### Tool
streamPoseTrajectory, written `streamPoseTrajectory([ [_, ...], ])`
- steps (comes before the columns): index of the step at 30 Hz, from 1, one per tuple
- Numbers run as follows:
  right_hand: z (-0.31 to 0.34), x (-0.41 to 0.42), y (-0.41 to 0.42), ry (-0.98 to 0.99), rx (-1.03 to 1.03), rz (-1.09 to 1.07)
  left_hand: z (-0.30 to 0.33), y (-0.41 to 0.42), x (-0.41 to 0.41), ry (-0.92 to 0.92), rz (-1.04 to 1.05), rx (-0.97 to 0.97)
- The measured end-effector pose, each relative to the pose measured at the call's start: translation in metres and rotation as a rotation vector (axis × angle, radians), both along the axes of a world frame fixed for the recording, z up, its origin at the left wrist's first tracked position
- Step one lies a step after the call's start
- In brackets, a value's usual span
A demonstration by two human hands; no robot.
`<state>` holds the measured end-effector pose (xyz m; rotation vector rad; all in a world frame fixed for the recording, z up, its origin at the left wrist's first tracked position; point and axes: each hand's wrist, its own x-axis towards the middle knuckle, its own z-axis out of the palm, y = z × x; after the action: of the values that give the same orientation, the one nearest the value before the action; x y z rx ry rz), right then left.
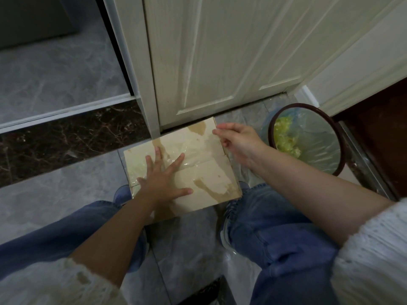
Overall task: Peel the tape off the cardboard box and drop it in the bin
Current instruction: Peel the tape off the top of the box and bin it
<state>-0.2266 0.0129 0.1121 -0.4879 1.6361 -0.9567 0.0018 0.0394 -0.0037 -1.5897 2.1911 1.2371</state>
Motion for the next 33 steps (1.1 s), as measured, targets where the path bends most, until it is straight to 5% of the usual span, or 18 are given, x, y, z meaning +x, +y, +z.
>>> streamPoseTrajectory([
  [11,0.005,-0.049,-0.013,0.276,0.038,-0.006,0.0,0.0,0.003,0.021,0.011,0.025],
  [18,0.018,-0.119,-0.011,0.502,0.084,-0.4,-0.006,0.0,0.013,0.044,0.009,0.015],
  [24,0.016,-0.189,0.019,0.386,0.13,-0.618,-0.003,0.0,0.013,0.058,0.02,0.015],
  [33,-0.001,-0.211,0.058,0.569,0.223,-0.409,-0.005,0.001,0.013,0.068,0.036,0.019],
])
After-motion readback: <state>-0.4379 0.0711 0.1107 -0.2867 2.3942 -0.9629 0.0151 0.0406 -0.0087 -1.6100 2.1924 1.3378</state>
